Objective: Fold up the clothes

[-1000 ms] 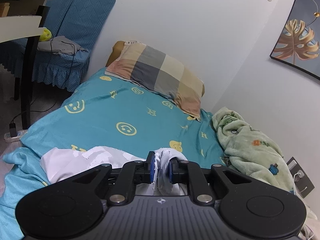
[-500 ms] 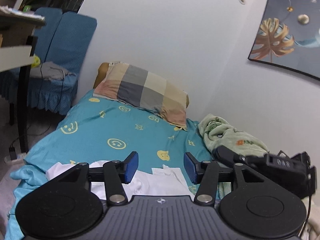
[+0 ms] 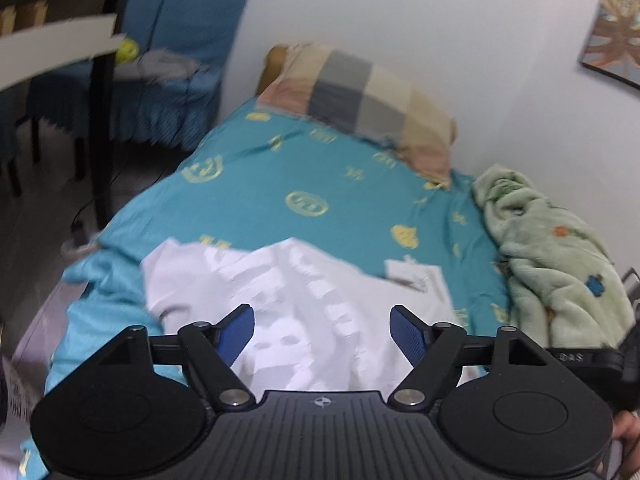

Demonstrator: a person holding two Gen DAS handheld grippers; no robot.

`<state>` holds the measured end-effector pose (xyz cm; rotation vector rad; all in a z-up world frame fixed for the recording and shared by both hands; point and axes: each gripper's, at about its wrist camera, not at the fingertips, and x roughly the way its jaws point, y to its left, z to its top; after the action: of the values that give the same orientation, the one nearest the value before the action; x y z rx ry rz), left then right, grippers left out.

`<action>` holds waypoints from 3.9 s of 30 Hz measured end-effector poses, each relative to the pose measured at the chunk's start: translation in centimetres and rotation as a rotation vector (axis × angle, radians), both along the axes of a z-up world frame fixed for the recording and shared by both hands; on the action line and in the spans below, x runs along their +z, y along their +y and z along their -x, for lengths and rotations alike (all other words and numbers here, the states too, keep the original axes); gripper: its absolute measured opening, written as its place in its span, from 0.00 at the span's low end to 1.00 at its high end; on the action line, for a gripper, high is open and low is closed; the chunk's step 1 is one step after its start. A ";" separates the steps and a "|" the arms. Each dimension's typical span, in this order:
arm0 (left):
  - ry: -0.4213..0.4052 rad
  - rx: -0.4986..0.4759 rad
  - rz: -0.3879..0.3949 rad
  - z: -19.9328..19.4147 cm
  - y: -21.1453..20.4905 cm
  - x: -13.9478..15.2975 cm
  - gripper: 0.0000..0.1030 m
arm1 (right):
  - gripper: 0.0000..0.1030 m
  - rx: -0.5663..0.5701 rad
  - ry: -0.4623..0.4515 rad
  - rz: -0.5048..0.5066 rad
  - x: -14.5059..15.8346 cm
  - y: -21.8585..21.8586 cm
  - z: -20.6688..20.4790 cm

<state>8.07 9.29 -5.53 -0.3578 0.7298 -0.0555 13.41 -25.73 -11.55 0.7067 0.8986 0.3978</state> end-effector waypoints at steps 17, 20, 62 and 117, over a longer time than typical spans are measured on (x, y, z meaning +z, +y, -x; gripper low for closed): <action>0.378 0.284 0.270 -2.8 5.3 -8.5 0.66 | 0.24 -0.029 0.033 0.143 -4.4 1.3 -0.5; 0.373 0.283 0.293 -2.0 5.0 -8.0 0.65 | 0.09 -0.040 0.015 0.147 -3.7 1.2 -0.2; 0.491 0.320 1.229 6.5 -5.6 -15.0 0.81 | 0.06 -0.231 -0.478 -0.082 7.2 -2.5 4.4; 0.311 0.155 0.392 -2.6 6.1 -5.8 0.70 | 0.09 -0.264 -0.329 0.144 6.6 -6.0 -0.4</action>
<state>10.64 15.37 -11.29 -0.8089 0.9977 0.0050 13.77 -31.72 -4.92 0.5965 0.5087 0.2030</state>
